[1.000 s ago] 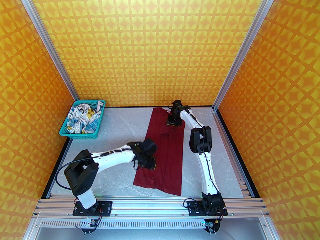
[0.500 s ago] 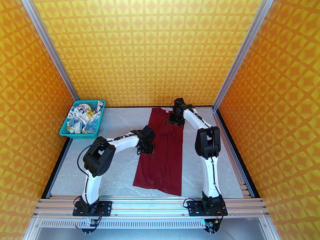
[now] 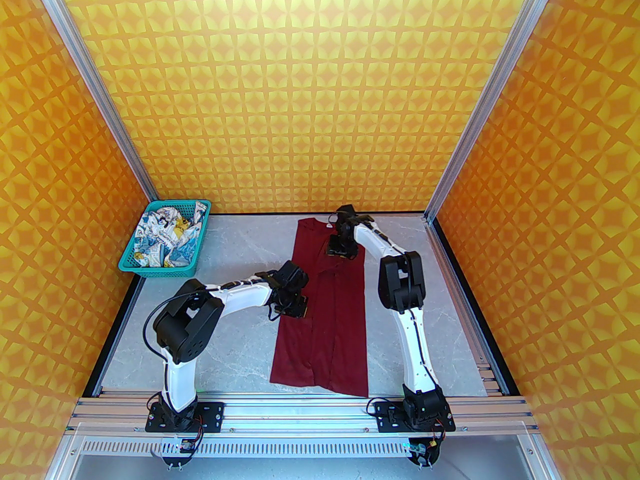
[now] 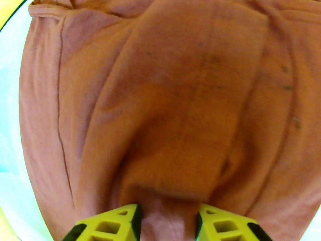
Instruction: Fold and stack the mixed laundry pile
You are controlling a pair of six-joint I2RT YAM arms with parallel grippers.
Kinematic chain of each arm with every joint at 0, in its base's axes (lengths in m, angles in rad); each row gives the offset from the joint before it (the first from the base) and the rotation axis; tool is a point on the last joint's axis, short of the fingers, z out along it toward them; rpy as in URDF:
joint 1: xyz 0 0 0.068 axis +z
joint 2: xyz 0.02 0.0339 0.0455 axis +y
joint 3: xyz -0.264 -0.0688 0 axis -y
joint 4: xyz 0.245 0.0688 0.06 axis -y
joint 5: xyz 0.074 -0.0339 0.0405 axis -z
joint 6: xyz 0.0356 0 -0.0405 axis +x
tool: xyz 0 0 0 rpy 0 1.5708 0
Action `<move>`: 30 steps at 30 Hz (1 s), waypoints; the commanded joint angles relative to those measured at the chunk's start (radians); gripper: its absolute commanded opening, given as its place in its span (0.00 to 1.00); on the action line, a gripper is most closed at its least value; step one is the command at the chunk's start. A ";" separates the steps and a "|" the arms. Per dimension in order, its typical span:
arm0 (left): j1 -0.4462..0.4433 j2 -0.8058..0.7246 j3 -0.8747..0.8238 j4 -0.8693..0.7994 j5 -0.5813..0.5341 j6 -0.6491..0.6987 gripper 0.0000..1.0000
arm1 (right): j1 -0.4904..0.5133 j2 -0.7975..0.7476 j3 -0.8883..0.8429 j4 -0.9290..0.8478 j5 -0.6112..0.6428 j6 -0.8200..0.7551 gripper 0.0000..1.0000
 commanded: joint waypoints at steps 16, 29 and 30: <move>0.090 -0.018 -0.098 0.038 0.001 -0.049 0.01 | 0.071 0.160 0.146 0.119 -0.067 0.119 0.38; 0.125 -0.097 -0.038 -0.040 0.000 -0.011 0.21 | 0.071 0.167 0.255 0.144 -0.077 0.151 0.41; 0.126 -0.109 -0.038 -0.044 0.000 -0.013 0.23 | 0.070 0.142 0.246 0.141 -0.077 0.145 0.42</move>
